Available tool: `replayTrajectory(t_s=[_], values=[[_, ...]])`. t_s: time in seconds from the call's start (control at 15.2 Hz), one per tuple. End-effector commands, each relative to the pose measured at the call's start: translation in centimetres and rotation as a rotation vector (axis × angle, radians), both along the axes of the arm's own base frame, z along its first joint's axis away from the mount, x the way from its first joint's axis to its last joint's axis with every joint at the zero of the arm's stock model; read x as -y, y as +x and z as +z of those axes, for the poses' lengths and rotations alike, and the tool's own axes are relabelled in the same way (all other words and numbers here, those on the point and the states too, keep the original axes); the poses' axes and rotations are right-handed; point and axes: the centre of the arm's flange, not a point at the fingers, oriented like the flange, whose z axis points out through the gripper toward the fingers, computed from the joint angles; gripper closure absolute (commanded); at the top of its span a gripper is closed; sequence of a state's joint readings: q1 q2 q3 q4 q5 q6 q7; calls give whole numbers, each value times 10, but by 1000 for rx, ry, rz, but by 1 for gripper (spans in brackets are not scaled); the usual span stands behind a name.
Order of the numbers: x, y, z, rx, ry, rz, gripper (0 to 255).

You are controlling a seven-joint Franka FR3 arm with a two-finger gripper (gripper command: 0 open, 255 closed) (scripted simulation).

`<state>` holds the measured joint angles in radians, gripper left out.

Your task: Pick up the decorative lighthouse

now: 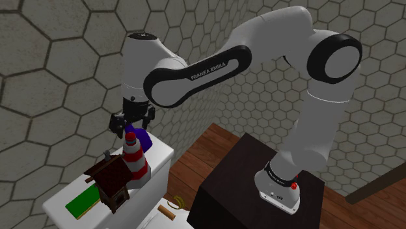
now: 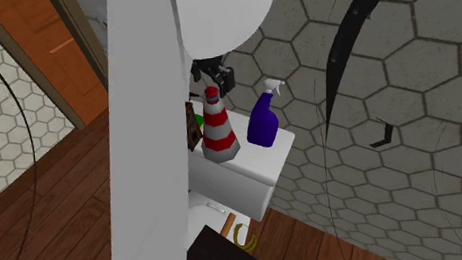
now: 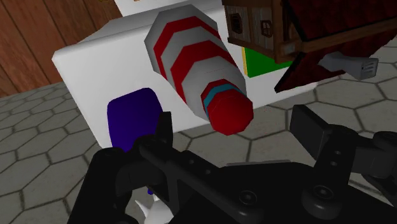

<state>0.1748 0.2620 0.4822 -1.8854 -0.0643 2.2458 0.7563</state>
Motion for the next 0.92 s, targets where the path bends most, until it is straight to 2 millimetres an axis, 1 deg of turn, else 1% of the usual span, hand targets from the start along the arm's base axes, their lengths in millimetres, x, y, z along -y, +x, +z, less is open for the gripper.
replayTrajectory(t_s=[0.0, 0.33, 0.46, 0.53, 0.86], values=[[-4, 2, -8, 4, 1, -1, 0], [-4, 2, -35, 4, 1, -1, 0], [-4, 2, -38, 4, 1, -1, 0], [-4, 2, -38, 4, 1, -1, 255], [-4, 3, -38, 4, 1, -1, 255]])
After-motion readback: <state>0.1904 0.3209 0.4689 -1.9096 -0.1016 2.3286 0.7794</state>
